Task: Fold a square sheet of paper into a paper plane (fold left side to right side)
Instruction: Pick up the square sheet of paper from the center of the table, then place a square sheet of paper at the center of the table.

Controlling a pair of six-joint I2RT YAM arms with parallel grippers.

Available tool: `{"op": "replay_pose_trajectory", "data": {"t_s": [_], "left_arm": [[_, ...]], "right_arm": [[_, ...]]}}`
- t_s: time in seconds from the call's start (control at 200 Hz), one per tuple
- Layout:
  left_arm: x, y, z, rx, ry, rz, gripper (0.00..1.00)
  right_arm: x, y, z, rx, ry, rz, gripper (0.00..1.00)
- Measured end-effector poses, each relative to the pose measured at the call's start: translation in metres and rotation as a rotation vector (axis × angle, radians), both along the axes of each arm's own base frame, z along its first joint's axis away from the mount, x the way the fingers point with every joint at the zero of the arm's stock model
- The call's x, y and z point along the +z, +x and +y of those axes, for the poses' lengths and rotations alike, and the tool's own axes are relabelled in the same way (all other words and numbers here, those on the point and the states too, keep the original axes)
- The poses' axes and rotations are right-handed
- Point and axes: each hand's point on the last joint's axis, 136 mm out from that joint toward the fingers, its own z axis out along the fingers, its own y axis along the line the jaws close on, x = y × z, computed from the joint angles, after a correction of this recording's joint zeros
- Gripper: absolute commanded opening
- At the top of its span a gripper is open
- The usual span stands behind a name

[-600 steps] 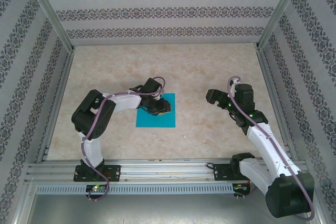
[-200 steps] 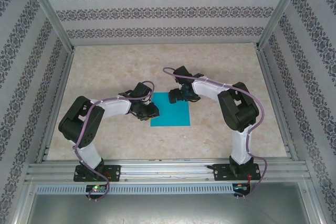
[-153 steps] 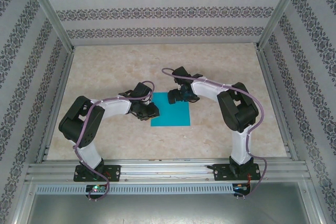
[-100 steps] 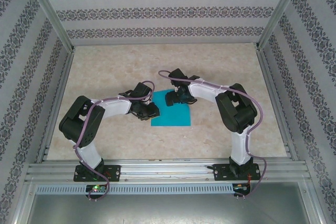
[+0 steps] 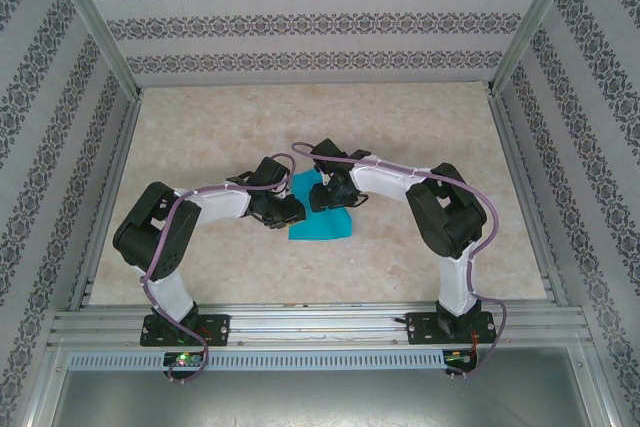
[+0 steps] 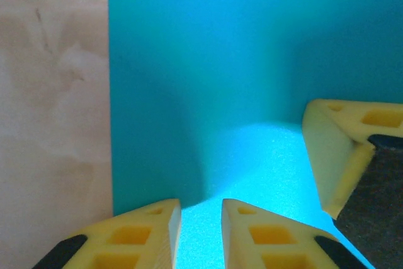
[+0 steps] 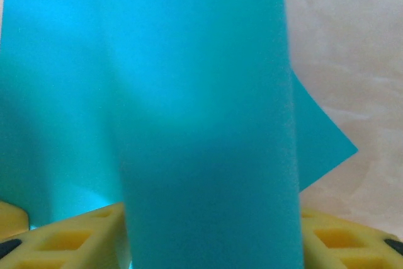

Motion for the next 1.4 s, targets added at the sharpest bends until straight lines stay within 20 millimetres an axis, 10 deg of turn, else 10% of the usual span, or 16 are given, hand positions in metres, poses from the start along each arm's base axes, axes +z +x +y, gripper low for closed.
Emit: {"op": "replay_pose_trajectory", "data": {"t_s": [0.295,0.535,0.739,0.989,1.184,1.399], "left_arm": [[0.014,0.008,0.005,0.021,0.003,-0.06,0.44],[0.073,0.026,0.044,0.111,-0.034,-0.243,0.53],[0.136,0.029,0.064,0.104,-0.105,-0.465,0.73],[0.233,0.006,0.043,-0.102,-0.322,-0.778,0.87],[0.264,-0.009,0.018,-0.266,-0.507,-0.844,0.89],[0.295,-0.014,0.001,-0.394,-0.648,-0.883,0.89]], "right_arm": [[0.015,-0.006,0.0,-0.001,0.096,0.019,0.39],[0.051,-0.002,-0.004,0.007,0.254,-0.028,0.36],[0.107,-0.003,-0.012,0.065,0.429,-0.123,0.34],[0.205,-0.011,-0.038,0.131,0.692,-0.326,0.34],[0.272,-0.038,-0.04,0.257,0.845,-0.454,0.34],[0.302,-0.061,-0.037,0.348,0.943,-0.472,0.34]]}}
